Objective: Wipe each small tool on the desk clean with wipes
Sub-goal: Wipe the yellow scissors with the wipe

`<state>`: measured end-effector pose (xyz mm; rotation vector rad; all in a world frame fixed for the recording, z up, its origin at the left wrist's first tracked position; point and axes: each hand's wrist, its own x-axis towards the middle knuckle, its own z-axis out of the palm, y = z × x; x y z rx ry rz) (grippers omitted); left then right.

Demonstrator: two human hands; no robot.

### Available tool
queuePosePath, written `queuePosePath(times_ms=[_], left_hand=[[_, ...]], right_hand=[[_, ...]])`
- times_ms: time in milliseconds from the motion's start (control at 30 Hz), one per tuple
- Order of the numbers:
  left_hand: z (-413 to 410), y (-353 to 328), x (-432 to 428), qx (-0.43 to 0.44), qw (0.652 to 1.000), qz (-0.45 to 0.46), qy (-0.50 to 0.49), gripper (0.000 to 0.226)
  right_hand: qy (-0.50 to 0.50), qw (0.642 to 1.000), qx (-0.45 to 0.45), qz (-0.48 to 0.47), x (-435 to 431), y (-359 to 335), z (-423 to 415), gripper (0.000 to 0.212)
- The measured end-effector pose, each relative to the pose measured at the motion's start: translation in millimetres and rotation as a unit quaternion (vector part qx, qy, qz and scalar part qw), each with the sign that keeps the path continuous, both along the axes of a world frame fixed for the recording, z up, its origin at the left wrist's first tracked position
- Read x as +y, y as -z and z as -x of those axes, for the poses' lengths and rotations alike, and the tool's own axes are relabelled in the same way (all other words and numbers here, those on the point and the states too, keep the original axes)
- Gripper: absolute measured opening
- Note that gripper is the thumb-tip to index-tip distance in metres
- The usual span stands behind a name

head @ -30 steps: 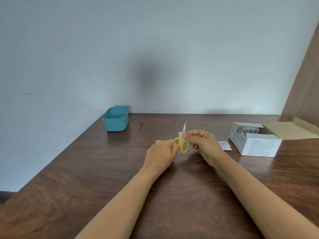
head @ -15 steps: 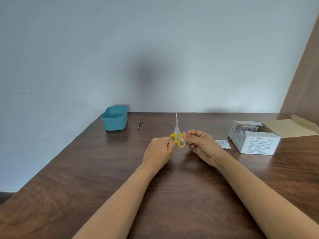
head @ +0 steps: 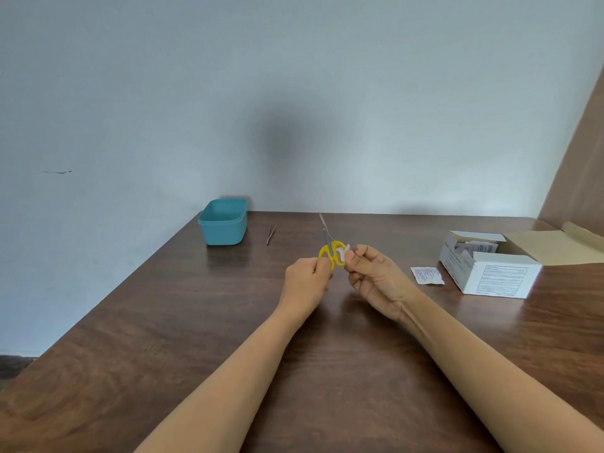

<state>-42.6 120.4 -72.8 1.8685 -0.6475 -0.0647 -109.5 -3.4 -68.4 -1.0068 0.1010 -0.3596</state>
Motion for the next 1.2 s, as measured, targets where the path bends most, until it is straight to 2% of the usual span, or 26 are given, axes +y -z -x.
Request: queuePosePath(times_ms=[133,233,333,433,533,600,633,733,833,933,1033,1067,1200], left_hand=[[7,-9,-2,0.145,0.985,0.088,0.029,0.039],[12,-14,-1,0.219,0.969,0.100,0.056,0.039],[16,-16,-1,0.255,0.960,0.095,0.072,0.040],[17,-18,-1,0.271,0.955,0.087,0.084,0.041],[18,-20,0,0.280,0.952,0.080,0.100,0.041],[18,-21,2,0.284,0.949,0.073,0.113,0.042],[18,-21,2,0.284,0.949,0.066,0.119,0.043],[21,-22,1,0.271,0.954,0.045,0.123,0.047],[23,-21,-1,0.247,0.964,0.047,0.084,0.044],[23,-18,0,0.239,0.967,0.082,0.029,0.033],[22,-18,2,0.264,0.955,0.128,0.034,0.031],[22,-17,2,0.264,0.954,0.135,0.047,0.032],[22,-11,2,0.231,0.964,0.122,0.058,0.037]], right_hand=[[0.069,0.991,-0.077,0.085,13,-2,-4,0.029],[0.127,0.968,-0.121,0.178,18,-5,-3,0.033],[0.183,0.941,-0.139,0.250,18,-6,1,0.033],[0.261,0.883,-0.116,0.371,17,-5,6,0.034],[0.322,0.798,-0.133,0.492,15,-6,11,0.038],[0.342,0.754,-0.153,0.539,14,-5,12,0.029],[0.347,0.743,-0.158,0.550,14,-5,12,0.023],[0.356,0.743,-0.169,0.541,14,-5,12,0.022],[0.360,0.748,-0.175,0.530,15,-5,12,0.026],[0.358,0.741,-0.178,0.539,13,-5,13,0.034],[0.336,0.734,-0.169,0.565,16,-3,11,0.026],[0.320,0.744,-0.160,0.564,16,-2,10,0.023],[0.228,0.828,-0.104,0.501,8,4,8,0.021]])
